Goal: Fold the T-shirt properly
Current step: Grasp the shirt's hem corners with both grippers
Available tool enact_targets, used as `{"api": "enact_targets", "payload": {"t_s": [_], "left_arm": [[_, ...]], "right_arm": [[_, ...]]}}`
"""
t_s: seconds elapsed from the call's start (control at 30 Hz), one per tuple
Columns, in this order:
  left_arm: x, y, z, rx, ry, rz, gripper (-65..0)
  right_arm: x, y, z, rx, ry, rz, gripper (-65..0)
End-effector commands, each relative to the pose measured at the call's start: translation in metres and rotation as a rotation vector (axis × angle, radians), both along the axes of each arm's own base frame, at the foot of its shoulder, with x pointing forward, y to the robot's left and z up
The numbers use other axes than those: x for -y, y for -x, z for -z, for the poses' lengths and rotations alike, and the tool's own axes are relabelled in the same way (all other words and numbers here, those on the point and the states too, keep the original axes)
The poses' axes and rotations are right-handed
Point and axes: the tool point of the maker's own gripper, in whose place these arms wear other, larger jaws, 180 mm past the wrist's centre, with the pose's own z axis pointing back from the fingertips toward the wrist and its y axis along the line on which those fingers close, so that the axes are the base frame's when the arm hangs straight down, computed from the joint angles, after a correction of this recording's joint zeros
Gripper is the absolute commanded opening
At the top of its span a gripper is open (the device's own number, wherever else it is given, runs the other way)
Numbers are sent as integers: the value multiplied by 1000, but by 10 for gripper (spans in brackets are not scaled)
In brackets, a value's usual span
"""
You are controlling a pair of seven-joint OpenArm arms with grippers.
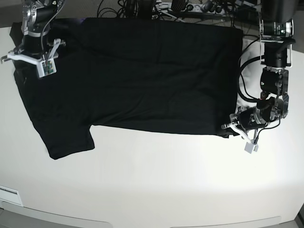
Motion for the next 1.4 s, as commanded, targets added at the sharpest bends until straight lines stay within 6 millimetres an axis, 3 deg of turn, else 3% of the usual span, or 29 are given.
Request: {"api": "enact_targets", "payload": {"t_s": [0.0,0.13,0.23,0.47,0.7,0.83,0.93,1.13,1.37], "left_arm": [[-15,5,8,-46,-87,3,-650],[-19,7,11,-51,-118,11,-650],[-16,6,9,-29,-119,38,-650],[-24,11,17,-45,-187,54,-650],[-24,10,16,-38,-186,52,-650],[-24,10,16,-38,-186,52,-650],[-24,10,16,-36,-185,51,-650],[-23,8,15,-25,-178,46,-650],[-23,8,14,-24,-179,45,-650]], "right_arm": [[0,-15,-21,91,19,-17,-318],[1,-49,-46,230,-38,5,-317],[7,-77,-48,266,-75,11,-317],[45,-154,-8,135,-218,74,-317],[74,-201,24,-70,-662,125,-293],[99,-211,28,-84,-901,173,-290],[108,-208,43,-123,-1035,194,-290],[94,-194,73,-214,-1219,173,-290],[74,-197,77,-230,-1247,107,-290]]}}
